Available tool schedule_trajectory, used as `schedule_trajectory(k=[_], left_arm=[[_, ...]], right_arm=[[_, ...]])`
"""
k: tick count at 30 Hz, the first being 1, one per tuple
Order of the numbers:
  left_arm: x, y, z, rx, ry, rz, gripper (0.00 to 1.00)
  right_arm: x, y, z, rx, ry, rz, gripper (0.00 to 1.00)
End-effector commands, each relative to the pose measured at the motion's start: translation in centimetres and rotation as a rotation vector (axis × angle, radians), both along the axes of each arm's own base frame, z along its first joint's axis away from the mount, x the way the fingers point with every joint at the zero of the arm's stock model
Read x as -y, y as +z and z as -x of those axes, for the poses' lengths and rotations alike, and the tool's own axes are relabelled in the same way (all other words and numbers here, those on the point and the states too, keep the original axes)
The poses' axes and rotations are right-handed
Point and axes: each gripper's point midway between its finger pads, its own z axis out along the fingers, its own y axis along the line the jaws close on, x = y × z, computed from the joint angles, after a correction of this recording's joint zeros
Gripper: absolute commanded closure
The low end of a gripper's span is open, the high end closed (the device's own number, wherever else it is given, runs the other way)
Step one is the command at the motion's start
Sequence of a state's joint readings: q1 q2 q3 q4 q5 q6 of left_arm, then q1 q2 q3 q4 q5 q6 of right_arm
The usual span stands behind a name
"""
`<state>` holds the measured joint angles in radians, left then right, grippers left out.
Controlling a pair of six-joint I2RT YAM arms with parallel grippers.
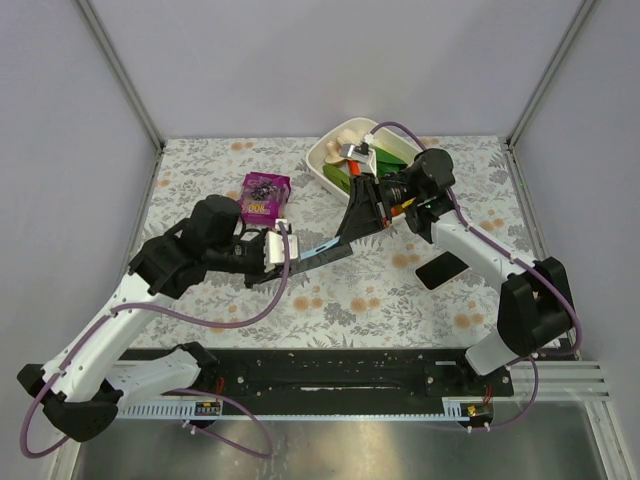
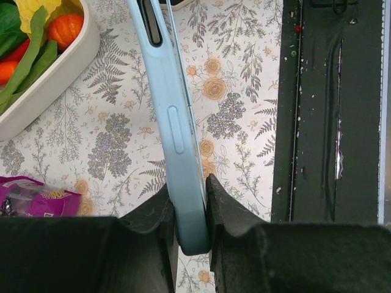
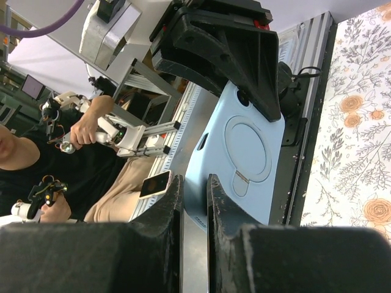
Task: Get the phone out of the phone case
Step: Remove the phone case from the phone.
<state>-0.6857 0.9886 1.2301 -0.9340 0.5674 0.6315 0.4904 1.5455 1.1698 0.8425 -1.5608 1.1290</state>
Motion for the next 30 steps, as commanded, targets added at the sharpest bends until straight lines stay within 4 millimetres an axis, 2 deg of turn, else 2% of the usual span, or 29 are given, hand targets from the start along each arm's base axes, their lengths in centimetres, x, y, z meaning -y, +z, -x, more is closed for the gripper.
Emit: schedule_trajectory(k=[1,8,17,24,30], left_arm=[[3.5,5.7,0.3,0.256,-0.21,0.162,1.0],[3.6,6.0,0.6,0.265,-0.23,0.164,1.0],[3.8,7.6,0.7,0.259,-0.211,0.21,1.0],[4.0,10.3,0.1,0.154,-0.142,0.341,1.0],[4.2,11.6,-0.3,0.019,-0.09,0.443,1.0]], right_arm=[[-1.9,0.5,0.3,-0.098,-0.007,0.018,1.0],[-2.2,0.1,0.6,-0.107,0.008,0.026,1.0],[-2.3,-0.4,1.0,-0.099,0.023,0.026,1.0],[-1.9,-0.5,1.1,-0.057,0.015,0.001,1.0],[-1.3,0.7,0.5,-0.022,-0.014,-0.036,1.0]])
